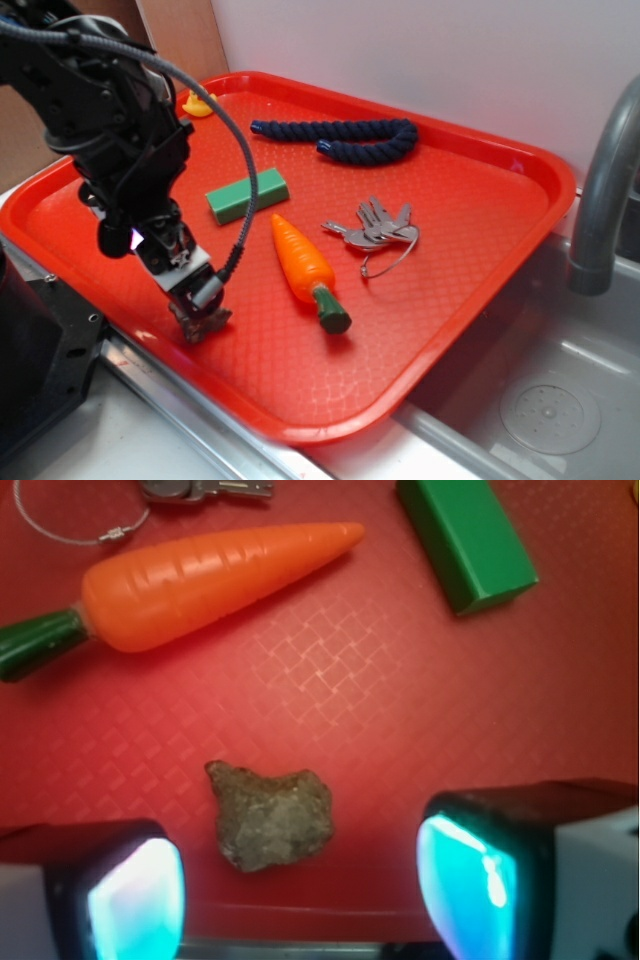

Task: Grab the rock.

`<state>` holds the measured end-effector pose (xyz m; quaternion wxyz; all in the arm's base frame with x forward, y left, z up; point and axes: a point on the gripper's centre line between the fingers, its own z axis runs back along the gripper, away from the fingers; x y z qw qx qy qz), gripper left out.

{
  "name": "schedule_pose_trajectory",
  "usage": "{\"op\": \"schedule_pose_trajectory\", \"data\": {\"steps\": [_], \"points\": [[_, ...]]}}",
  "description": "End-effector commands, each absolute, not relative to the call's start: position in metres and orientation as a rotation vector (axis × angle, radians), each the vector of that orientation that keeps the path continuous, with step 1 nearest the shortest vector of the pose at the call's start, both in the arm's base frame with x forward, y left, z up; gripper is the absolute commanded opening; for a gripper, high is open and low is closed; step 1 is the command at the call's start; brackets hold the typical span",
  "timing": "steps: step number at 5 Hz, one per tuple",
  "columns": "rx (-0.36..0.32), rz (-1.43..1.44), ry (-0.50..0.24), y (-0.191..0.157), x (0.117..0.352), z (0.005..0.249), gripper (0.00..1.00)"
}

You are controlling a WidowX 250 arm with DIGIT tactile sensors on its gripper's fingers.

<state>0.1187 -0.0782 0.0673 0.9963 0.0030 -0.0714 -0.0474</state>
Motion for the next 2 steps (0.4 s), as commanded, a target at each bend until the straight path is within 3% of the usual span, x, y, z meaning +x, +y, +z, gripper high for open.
{"op": "schedule_pose_trajectory", "data": {"steps": [1,2], "points": [[-0.021,-0.193,-0.130,-0.091,0.112,0.044,1.00],[-0.034,-0.207,-0.102,-0.099,0.115,0.033,1.00]]}}
